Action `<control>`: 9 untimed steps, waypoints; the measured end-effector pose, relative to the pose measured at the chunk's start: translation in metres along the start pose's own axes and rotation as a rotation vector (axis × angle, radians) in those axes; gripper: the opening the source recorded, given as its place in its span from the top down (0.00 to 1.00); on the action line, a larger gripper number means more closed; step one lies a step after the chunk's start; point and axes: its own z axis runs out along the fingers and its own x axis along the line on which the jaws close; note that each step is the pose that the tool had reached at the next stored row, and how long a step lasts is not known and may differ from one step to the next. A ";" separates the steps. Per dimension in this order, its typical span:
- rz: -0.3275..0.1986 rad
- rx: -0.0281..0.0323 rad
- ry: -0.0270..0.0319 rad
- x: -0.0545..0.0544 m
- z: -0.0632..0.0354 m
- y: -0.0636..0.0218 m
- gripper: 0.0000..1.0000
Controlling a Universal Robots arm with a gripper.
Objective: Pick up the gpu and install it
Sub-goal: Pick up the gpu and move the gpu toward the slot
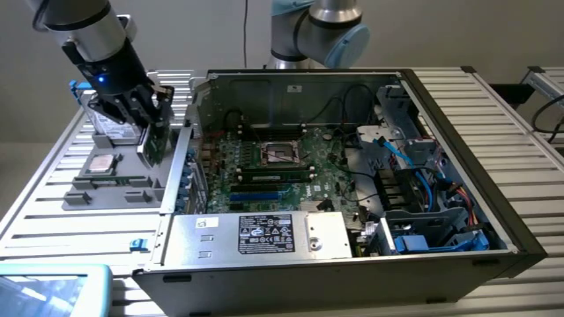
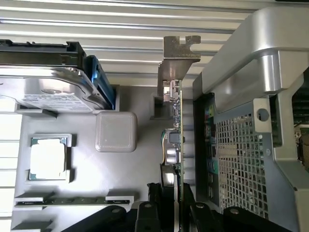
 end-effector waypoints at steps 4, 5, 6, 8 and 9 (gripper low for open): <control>0.001 0.0000 0.0038 -0.001 -0.0147 0.0001 0.72; 0.001 0.0001 0.0048 -0.002 -0.0187 0.0001 0.72; 0.001 0.0001 0.0055 -0.002 -0.0231 0.0002 0.72; 0.001 0.0002 0.0077 -0.003 -0.0309 0.0000 0.72; 0.001 0.0002 0.0087 -0.003 -0.0346 -0.0001 0.72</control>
